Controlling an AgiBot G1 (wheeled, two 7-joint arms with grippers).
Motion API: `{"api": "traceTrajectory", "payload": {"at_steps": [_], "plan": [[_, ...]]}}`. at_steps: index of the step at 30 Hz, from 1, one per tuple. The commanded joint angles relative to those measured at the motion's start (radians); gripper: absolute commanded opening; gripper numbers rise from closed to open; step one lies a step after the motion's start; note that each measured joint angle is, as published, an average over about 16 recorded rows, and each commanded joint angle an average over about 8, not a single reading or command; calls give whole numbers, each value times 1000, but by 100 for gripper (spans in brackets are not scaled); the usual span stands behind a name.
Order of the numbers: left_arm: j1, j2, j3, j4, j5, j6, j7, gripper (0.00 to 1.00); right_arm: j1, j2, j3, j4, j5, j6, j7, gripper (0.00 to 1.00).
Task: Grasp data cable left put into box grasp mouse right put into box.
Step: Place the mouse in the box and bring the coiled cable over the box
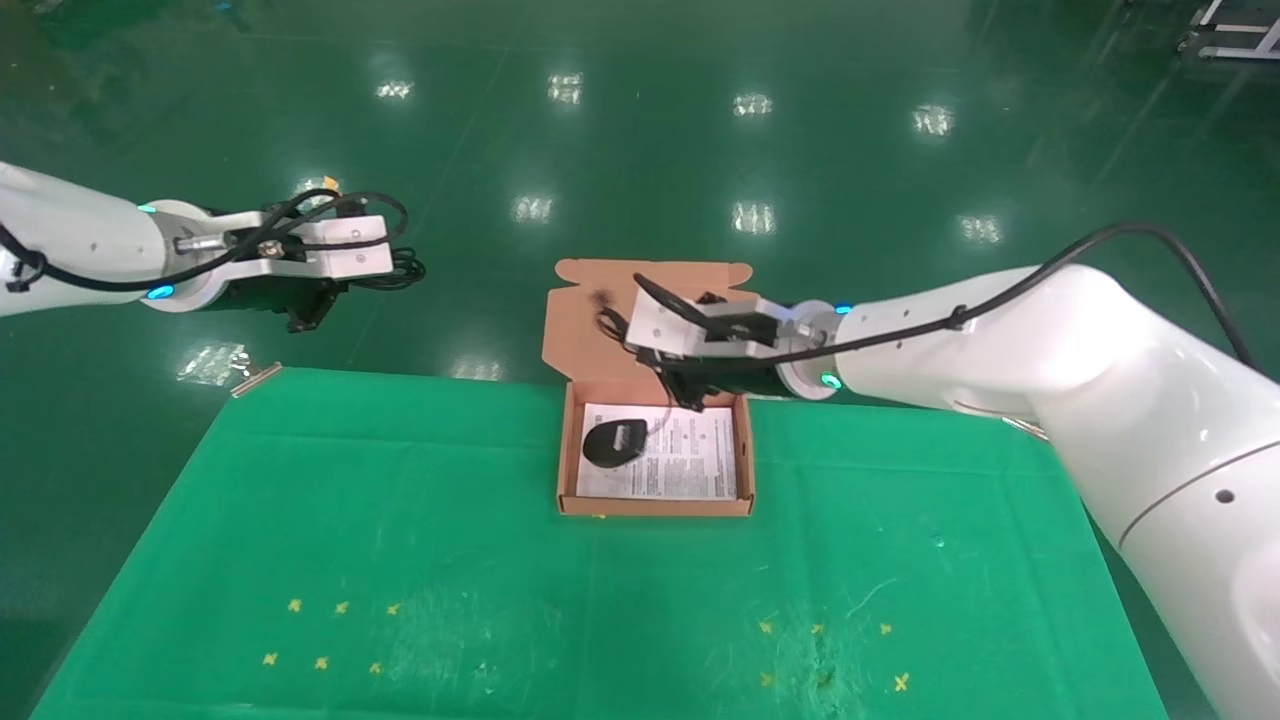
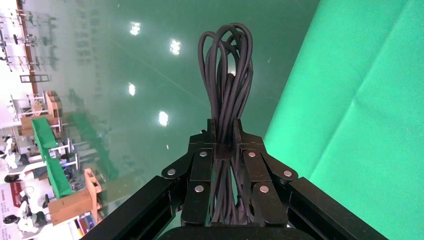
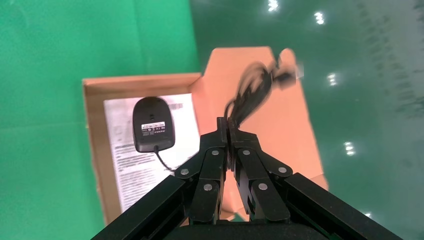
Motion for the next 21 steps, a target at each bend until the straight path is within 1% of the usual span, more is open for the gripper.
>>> {"api": "traceTrajectory", "payload": {"at_steps": [1, 7, 8, 16, 21], "plan": [[2, -2, 0, -8, 4, 2, -7, 0, -7, -3, -13, -25, 6, 8, 2, 17], [4, -5, 1, -17, 10, 5, -13, 0, -15, -8, -47, -42, 20, 19, -2, 92], [4, -5, 1, -18, 10, 5, -13, 0, -15, -8, -50, -43, 21, 18, -1, 100], [5, -5, 1, -18, 10, 6, -14, 0, -14, -4, -49, -39, 23, 17, -1, 100], [11, 3, 2, -20, 6, -2, -10, 0, -12, 21, -45, -16, 30, 21, 0, 100]]}}
